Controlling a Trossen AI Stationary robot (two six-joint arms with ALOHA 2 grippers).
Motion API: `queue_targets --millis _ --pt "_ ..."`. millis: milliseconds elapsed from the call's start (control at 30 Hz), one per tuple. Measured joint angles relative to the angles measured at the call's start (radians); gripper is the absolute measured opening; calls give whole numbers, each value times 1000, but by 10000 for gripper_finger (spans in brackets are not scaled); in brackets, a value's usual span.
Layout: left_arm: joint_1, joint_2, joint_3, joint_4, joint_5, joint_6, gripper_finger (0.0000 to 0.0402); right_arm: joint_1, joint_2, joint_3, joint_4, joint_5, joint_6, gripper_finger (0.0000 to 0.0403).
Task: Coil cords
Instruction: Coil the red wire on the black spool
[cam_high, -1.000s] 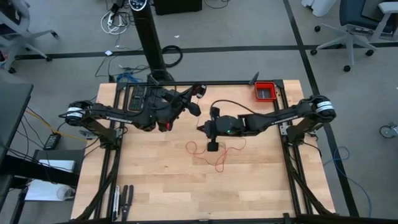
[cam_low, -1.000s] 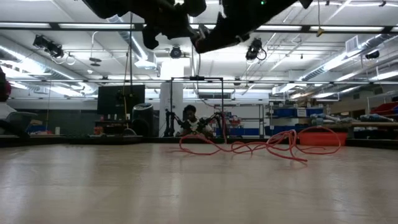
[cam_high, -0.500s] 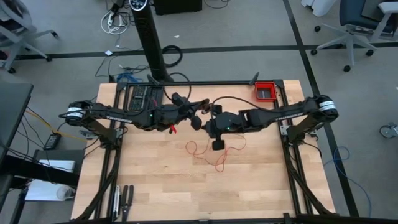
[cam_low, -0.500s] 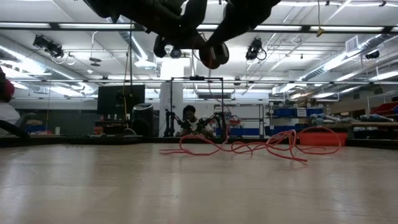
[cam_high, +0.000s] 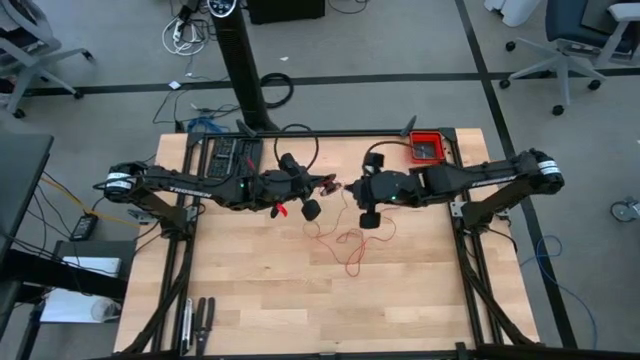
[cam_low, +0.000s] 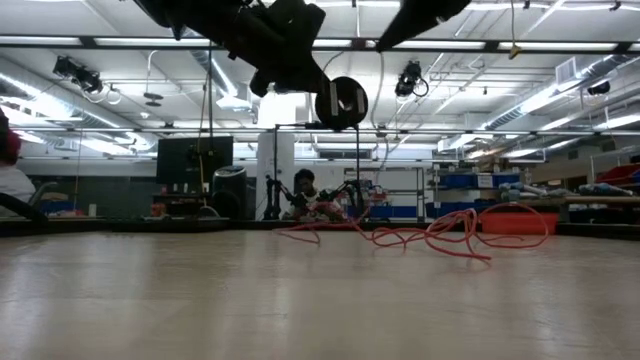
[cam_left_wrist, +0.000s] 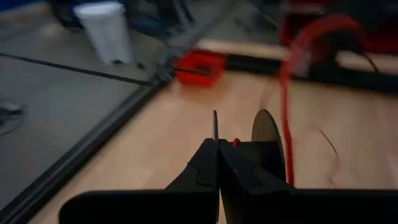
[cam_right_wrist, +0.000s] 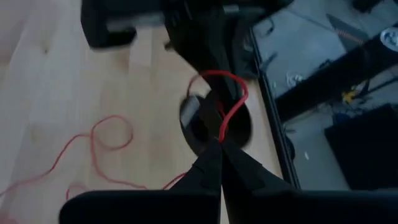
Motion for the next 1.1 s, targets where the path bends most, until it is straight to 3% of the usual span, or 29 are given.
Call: queue_targets --millis 267,433,600,900,1100 --pt "0 -96 0 -43 149 45 5 -3 -21 -8 -186 61 102 0" --pt "0 -126 0 27 158 29 5 -2 -7 -75 -76 46 104 0" --pt "0 -128 0 82 157 22 5 11 -4 -175 151 42 101 1" --pt "0 -126 0 169 29 45 5 18 -5 -377 661 -17 77 26" --pt "-8 -126 -50 305 -146 45 2 37 -5 -422 673 -1 118 71"
